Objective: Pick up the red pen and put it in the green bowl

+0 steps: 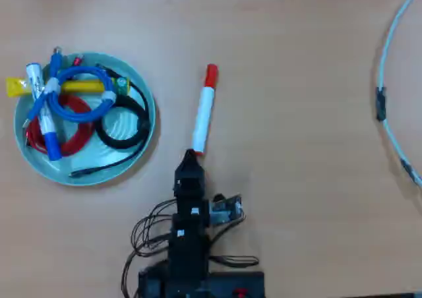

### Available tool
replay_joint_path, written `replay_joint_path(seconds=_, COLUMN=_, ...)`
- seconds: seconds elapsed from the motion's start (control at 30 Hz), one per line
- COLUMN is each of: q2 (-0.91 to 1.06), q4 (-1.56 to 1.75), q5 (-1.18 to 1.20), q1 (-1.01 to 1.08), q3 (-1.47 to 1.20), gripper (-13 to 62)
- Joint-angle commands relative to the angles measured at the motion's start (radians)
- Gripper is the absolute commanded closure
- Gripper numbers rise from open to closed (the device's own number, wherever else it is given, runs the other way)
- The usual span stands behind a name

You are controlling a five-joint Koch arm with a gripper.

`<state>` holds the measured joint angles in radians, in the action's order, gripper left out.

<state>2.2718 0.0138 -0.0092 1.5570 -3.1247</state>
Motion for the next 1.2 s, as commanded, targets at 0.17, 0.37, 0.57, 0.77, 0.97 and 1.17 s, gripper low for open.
replay_joint_path(seconds=0.17, q2=0.089, q4=-0.723, q5=-0.083, q1=-0.104, q3=0.541, gripper=18.2)
replay_joint_path(seconds=0.37, q2=0.091, q4=-0.767, q5=-0.074, q1=-0.112, q3=0.581, gripper=18.2)
replay_joint_path(seconds=0.57, q2=0.081, q4=-0.911, q5=-0.091, q1=-0.147, q3=0.719, gripper=18.2)
replay_joint_path(seconds=0.77, q2=0.048, q4=-1.034, q5=-0.144, q1=-0.161, q3=0.874, gripper=18.3)
replay_joint_path(seconds=0.97, q2=-0.009, q4=-1.094, q5=-0.12, q1=-0.153, q3=1.011, gripper=18.2)
replay_joint_path(seconds=1.17, q2=-0.04, q4=-1.092, q5=0.052, q1=-0.15, q3=1.072, gripper=18.1)
